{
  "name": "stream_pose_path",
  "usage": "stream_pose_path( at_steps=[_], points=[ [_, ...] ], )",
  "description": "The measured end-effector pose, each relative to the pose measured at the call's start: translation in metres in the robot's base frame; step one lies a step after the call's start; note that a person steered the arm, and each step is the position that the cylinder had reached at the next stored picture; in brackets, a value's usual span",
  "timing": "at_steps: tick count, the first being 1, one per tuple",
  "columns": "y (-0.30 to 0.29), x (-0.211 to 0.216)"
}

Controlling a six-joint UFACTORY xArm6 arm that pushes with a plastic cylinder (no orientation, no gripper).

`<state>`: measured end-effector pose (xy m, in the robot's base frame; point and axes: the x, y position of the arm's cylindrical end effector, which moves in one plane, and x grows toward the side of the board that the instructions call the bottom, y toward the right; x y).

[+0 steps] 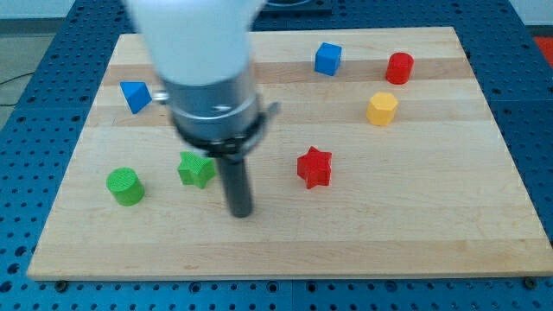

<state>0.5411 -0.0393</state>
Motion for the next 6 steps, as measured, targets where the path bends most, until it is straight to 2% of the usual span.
stream_pose_path(
  at_steps=[1, 3, 6],
  points=[
    [0.006, -0.054],
    [-0.178, -0.057],
    [-0.168, -0.075]
  ],
)
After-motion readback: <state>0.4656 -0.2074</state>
